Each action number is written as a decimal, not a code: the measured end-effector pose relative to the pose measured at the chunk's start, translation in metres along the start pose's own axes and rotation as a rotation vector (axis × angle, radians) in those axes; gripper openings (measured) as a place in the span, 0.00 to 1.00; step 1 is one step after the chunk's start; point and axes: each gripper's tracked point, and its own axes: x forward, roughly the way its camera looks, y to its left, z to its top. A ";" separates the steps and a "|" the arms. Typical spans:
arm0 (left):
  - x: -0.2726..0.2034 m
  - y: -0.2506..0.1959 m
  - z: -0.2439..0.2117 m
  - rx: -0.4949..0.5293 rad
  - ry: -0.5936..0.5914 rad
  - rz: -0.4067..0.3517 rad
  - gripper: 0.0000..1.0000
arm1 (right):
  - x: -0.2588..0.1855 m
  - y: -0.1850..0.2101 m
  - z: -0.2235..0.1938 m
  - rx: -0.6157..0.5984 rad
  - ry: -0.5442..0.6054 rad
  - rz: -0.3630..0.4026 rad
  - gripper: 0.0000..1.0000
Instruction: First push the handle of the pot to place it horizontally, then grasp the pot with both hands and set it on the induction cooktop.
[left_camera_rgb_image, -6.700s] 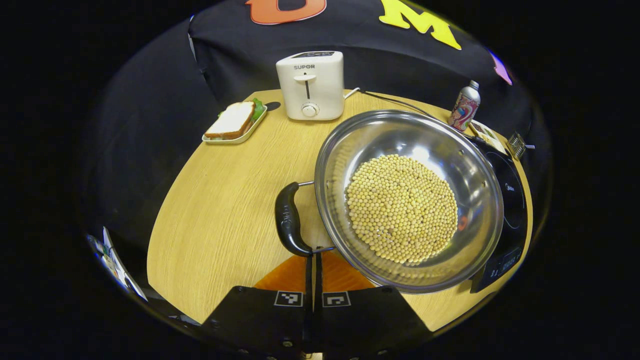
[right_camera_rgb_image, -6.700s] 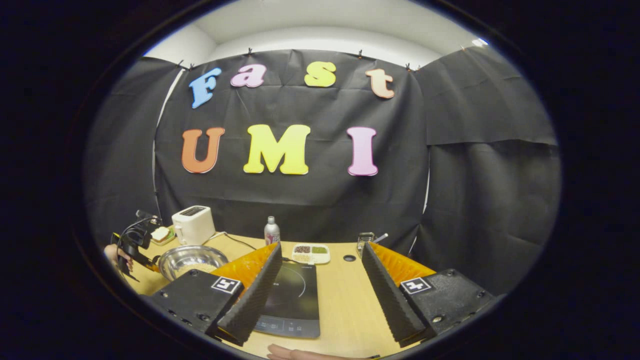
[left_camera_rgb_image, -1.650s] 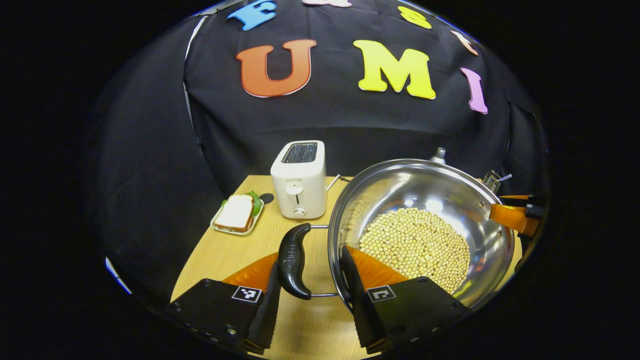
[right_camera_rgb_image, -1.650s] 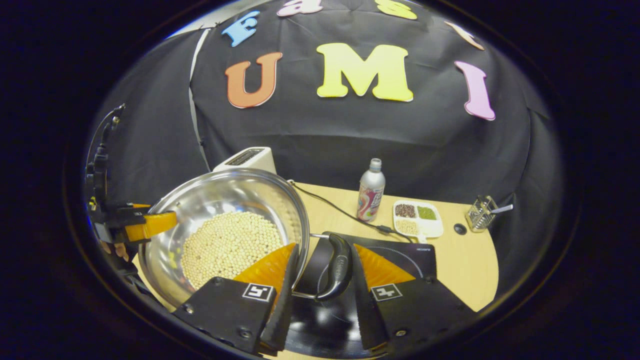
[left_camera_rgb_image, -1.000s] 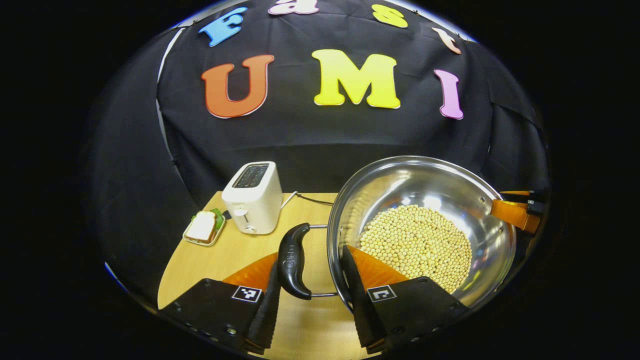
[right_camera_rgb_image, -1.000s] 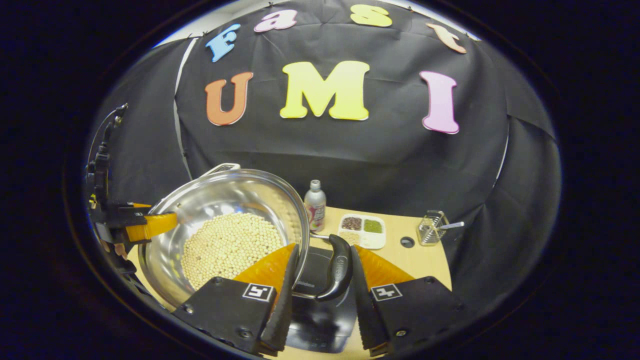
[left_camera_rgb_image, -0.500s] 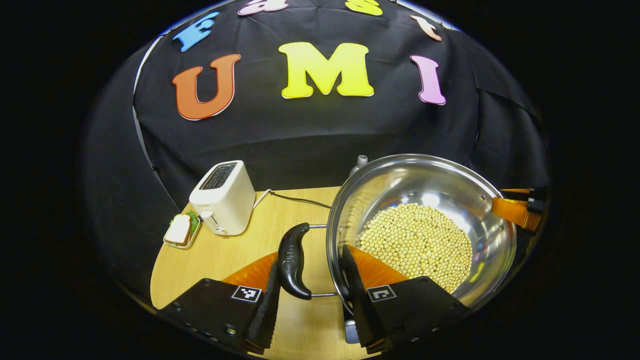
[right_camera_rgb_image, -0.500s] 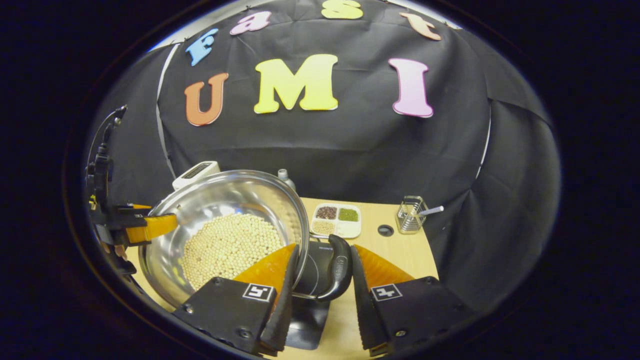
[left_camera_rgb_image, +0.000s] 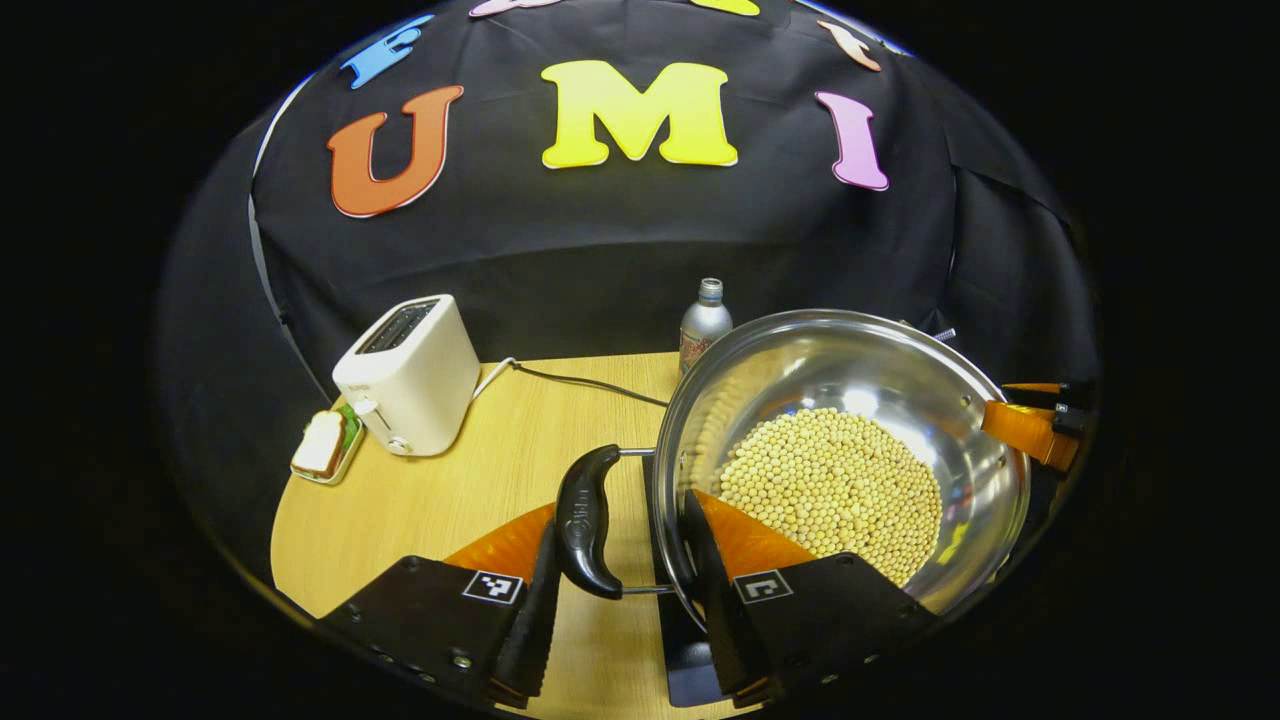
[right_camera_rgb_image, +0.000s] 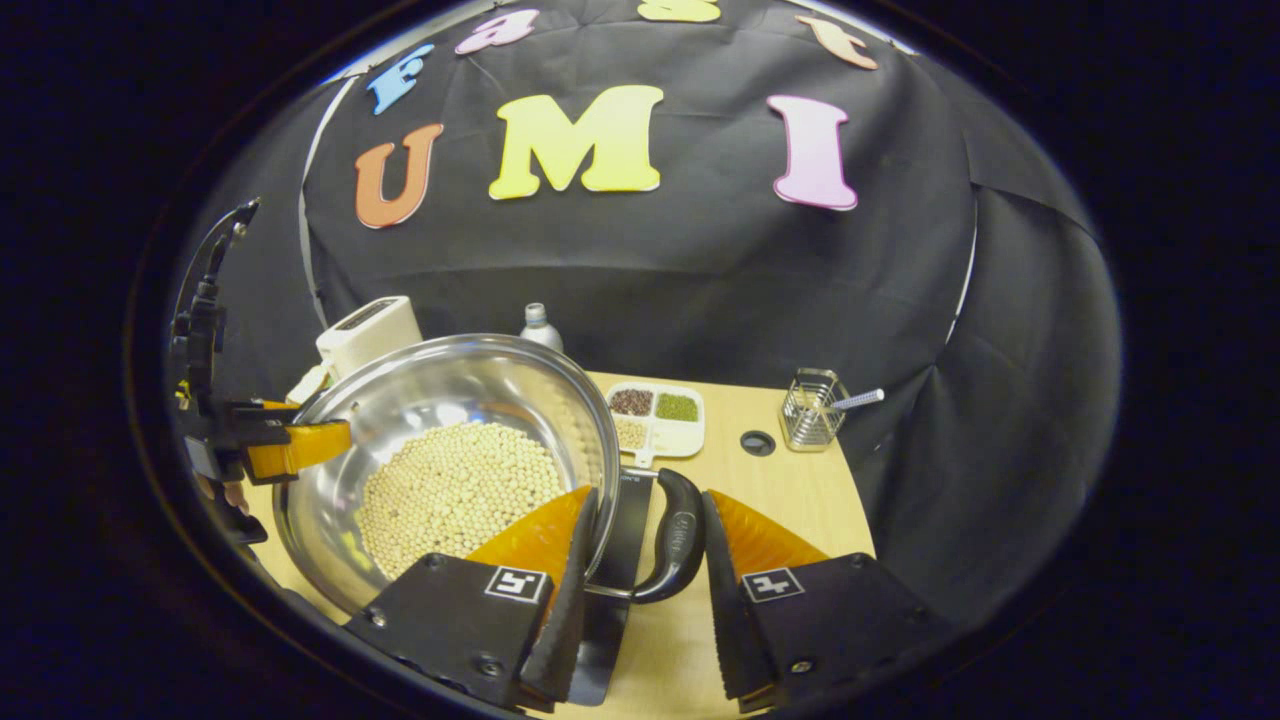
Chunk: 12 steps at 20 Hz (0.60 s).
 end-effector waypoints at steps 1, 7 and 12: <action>0.006 -0.003 -0.003 0.002 0.007 -0.001 0.61 | 0.006 -0.002 -0.005 0.009 0.009 -0.001 0.57; 0.033 -0.011 -0.018 0.015 0.017 0.002 0.61 | 0.035 -0.013 -0.026 0.062 0.029 -0.002 0.57; 0.048 0.002 -0.022 -0.007 -0.028 0.016 0.61 | 0.053 -0.004 -0.035 0.073 -0.021 -0.001 0.57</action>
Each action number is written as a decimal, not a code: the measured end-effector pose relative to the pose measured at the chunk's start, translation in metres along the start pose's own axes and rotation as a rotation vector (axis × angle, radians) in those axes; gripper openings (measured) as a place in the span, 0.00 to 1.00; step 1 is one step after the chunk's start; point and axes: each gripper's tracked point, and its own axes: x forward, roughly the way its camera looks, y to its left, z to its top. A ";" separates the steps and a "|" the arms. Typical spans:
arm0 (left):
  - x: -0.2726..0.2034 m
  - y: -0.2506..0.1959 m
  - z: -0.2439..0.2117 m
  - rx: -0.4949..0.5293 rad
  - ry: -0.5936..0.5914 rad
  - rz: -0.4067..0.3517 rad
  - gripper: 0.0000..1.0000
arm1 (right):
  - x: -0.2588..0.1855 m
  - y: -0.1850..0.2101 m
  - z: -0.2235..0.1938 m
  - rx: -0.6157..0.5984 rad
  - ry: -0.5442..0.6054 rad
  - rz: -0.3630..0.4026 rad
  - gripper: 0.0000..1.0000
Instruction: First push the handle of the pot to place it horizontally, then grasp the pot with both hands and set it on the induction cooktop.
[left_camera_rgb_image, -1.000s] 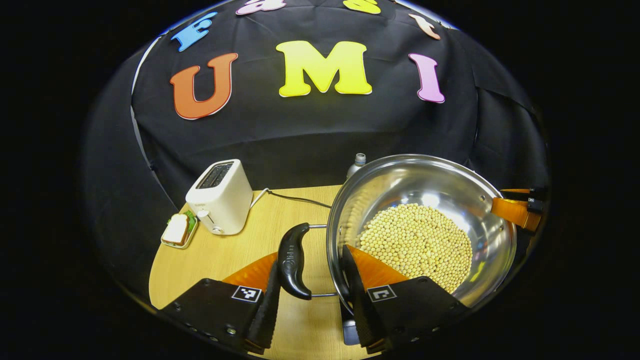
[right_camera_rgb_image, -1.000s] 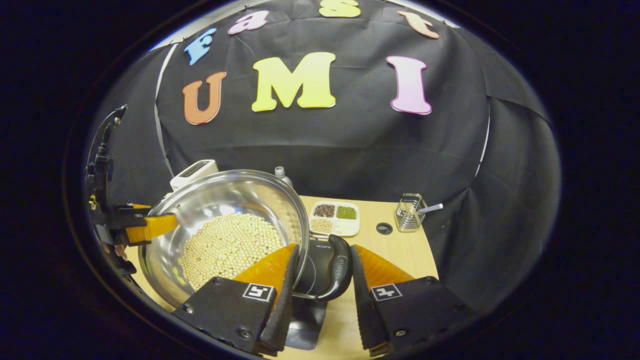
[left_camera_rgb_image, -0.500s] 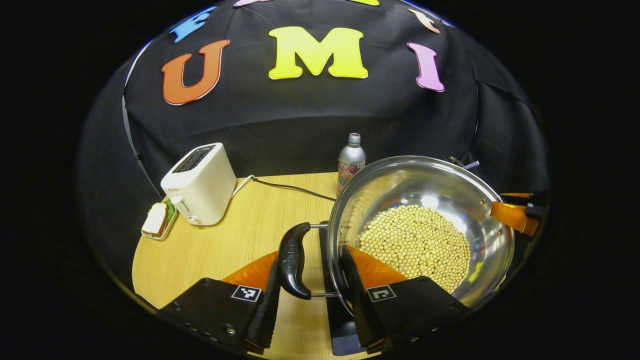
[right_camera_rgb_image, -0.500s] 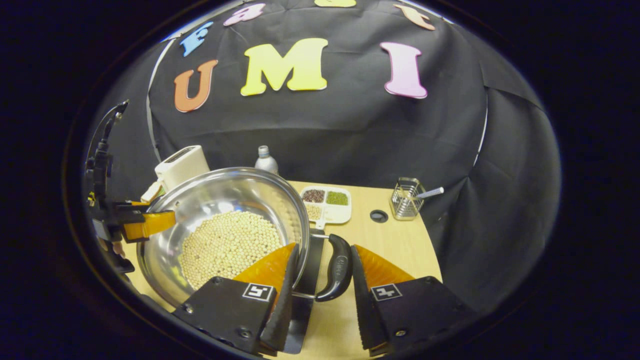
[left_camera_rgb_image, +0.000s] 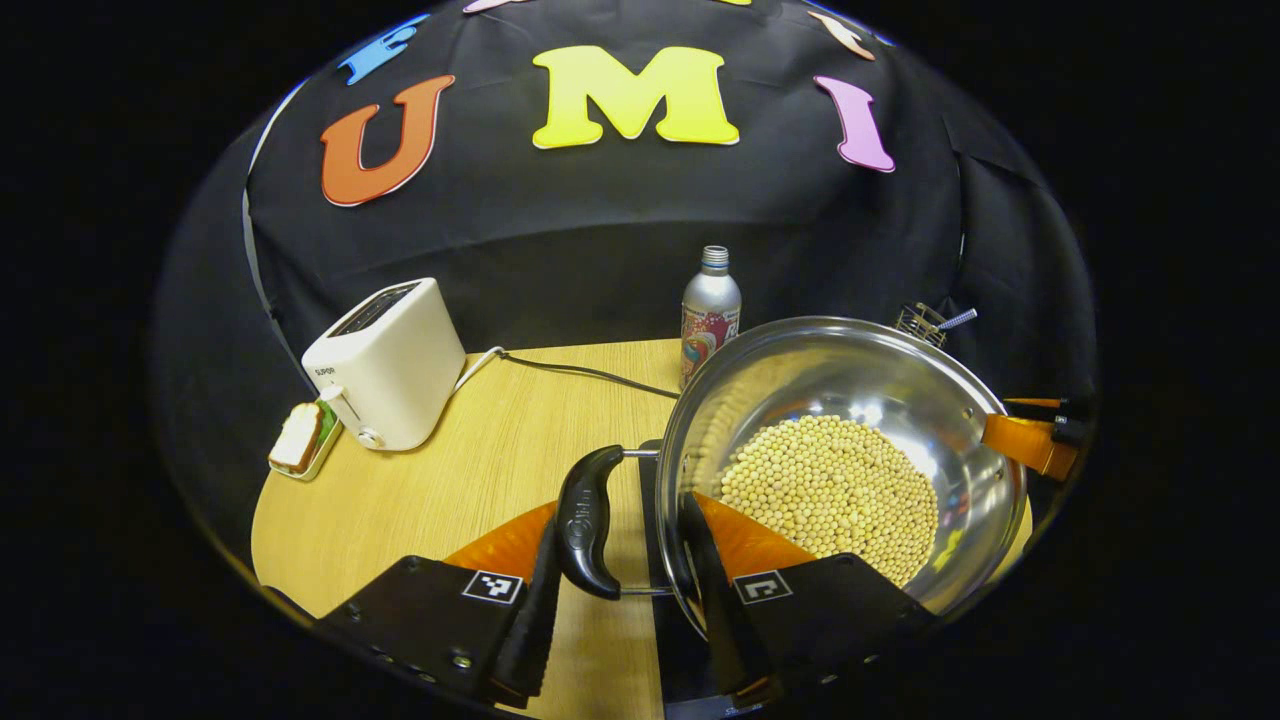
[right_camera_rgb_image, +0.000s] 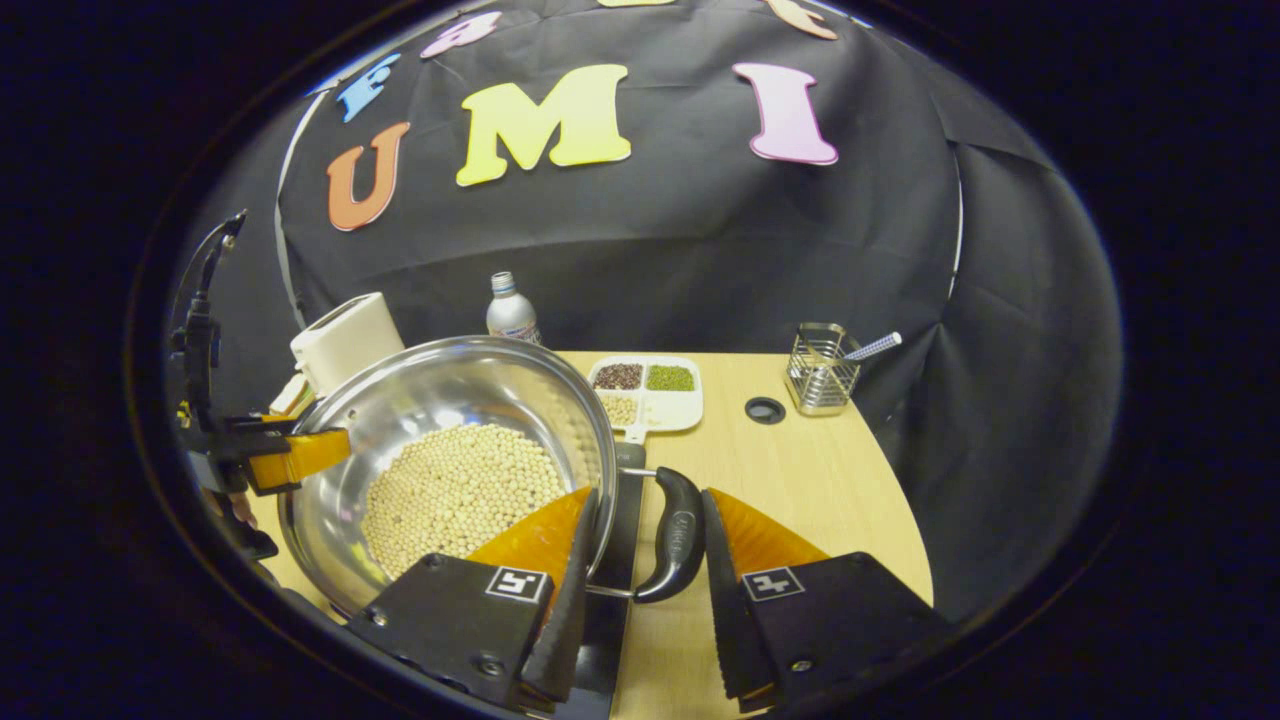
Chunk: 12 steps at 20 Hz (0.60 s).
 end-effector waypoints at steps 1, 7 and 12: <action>0.007 0.002 -0.004 -0.003 0.004 0.002 0.61 | 0.007 0.001 -0.006 0.004 0.007 0.003 0.57; 0.020 0.001 -0.010 -0.046 -0.092 -0.006 0.65 | 0.017 -0.002 -0.011 0.065 -0.055 0.004 0.61; 0.019 0.000 -0.008 -0.087 -0.129 -0.049 0.67 | 0.018 -0.004 -0.009 0.096 -0.098 0.027 0.65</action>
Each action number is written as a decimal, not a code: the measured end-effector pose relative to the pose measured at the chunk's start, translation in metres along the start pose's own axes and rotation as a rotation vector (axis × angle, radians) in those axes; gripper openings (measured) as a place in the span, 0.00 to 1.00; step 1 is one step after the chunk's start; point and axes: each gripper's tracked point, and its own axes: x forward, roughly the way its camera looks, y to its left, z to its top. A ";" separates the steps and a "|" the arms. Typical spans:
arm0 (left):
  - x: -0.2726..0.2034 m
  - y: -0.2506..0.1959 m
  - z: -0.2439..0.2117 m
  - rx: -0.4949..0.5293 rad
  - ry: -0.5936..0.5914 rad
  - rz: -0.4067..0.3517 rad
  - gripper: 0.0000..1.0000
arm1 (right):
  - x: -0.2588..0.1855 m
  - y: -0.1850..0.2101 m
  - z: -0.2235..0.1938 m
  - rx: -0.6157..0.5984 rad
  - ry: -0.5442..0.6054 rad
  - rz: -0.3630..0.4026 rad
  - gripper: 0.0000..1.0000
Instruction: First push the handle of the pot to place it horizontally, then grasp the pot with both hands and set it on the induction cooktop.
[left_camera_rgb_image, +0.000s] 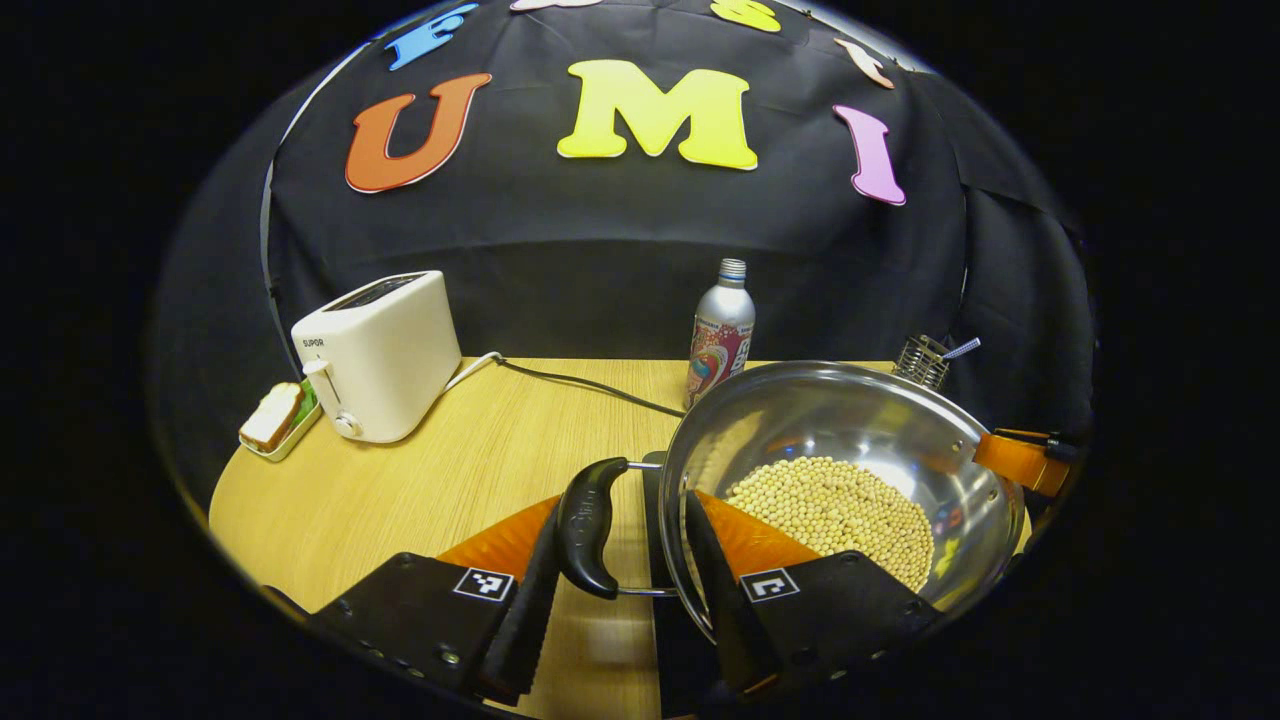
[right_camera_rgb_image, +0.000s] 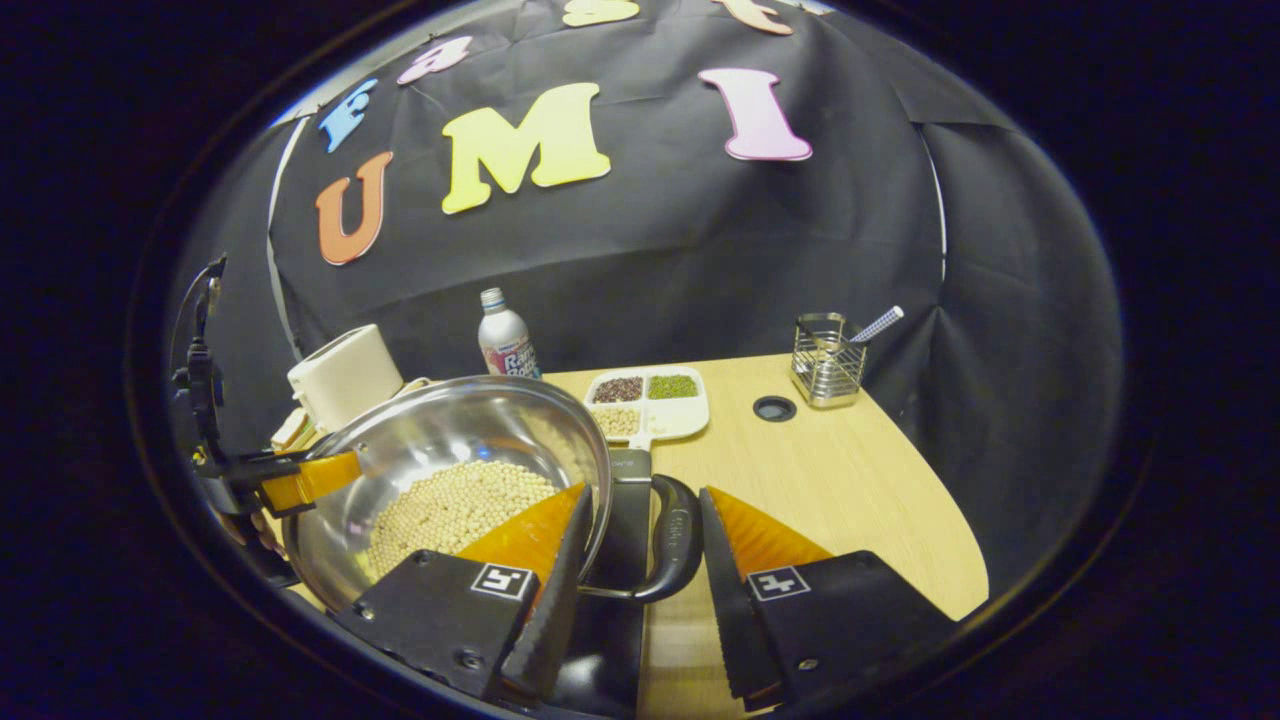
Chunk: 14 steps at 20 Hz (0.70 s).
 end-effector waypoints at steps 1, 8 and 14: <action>0.000 -0.002 -0.004 -0.022 0.014 -0.021 0.70 | 0.001 0.001 0.001 -0.002 -0.008 0.006 0.65; 0.001 0.011 -0.003 -0.086 -0.030 -0.028 0.95 | -0.004 0.002 0.004 -0.030 -0.073 0.043 0.70; -0.011 0.019 0.018 0.055 -0.151 0.082 0.97 | -0.019 0.011 0.015 -0.092 -0.153 0.025 0.94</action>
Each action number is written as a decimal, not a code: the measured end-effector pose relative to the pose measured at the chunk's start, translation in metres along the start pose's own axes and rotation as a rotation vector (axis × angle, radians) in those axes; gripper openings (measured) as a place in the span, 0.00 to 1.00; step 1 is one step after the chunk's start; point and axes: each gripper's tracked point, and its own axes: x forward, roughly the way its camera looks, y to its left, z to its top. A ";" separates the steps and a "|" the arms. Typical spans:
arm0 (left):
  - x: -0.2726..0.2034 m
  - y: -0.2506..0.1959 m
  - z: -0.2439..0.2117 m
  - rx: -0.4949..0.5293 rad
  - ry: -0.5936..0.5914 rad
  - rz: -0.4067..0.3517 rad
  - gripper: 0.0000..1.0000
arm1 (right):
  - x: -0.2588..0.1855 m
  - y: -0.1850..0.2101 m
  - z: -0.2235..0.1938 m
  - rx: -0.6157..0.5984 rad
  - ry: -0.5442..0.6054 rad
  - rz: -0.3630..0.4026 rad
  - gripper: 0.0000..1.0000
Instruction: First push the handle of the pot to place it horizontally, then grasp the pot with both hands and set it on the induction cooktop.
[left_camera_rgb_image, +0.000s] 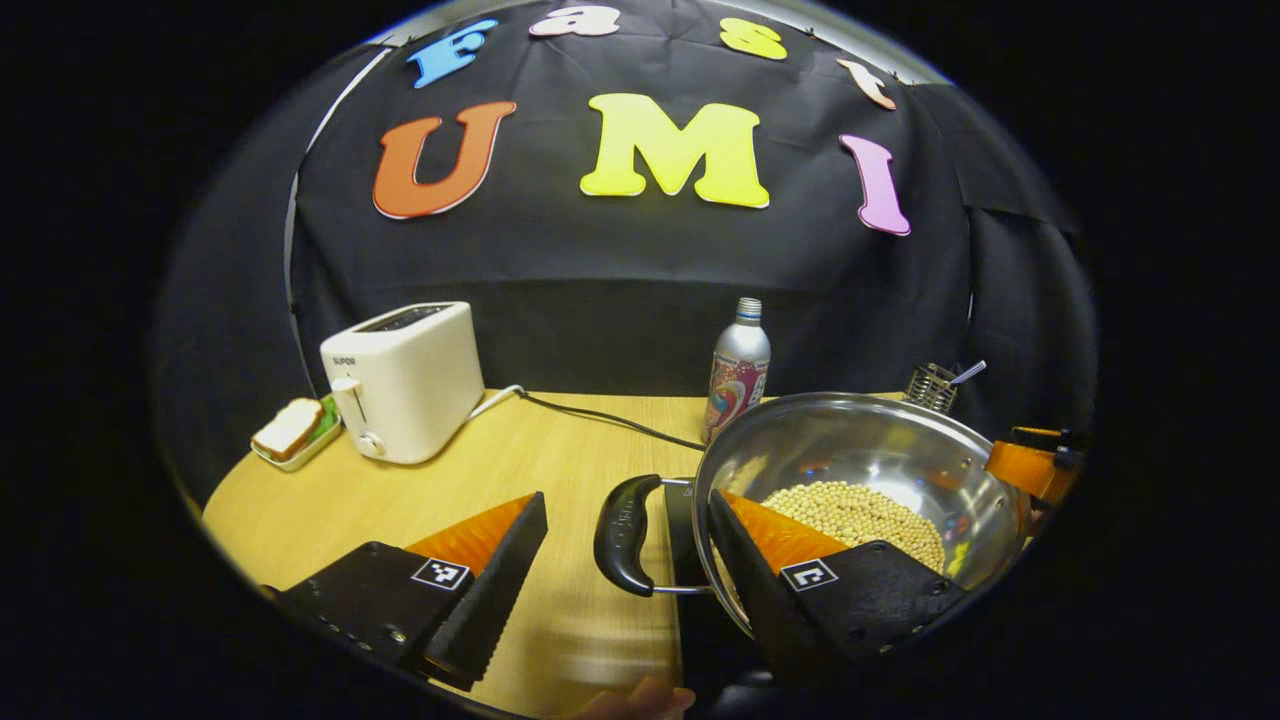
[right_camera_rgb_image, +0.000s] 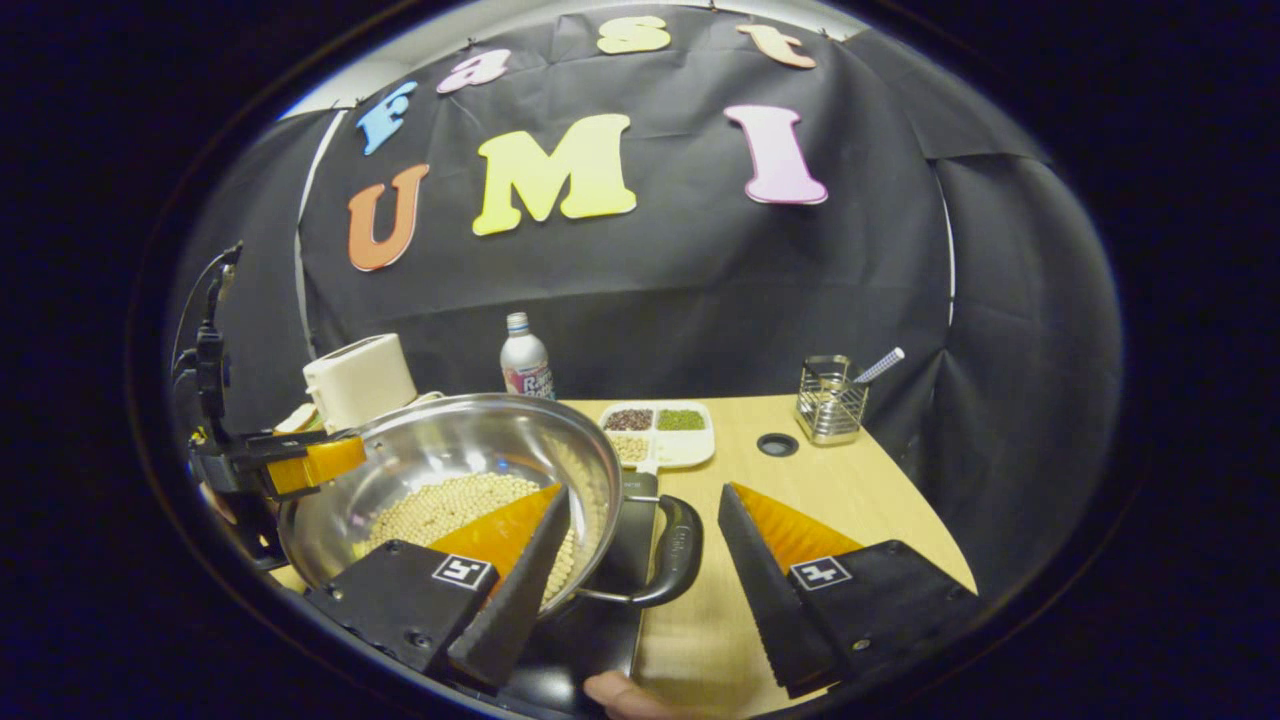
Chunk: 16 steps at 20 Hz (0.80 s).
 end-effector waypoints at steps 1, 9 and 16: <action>-0.001 0.002 0.006 0.017 -0.025 0.014 0.99 | -0.005 0.003 0.005 -0.011 -0.026 0.005 0.94; -0.067 -0.011 0.052 -0.013 -0.129 -0.012 0.98 | -0.085 0.021 0.045 -0.064 -0.167 -0.023 0.96; -0.175 -0.029 0.072 -0.041 -0.208 -0.007 0.96 | -0.174 0.027 0.068 -0.052 -0.273 -0.053 1.00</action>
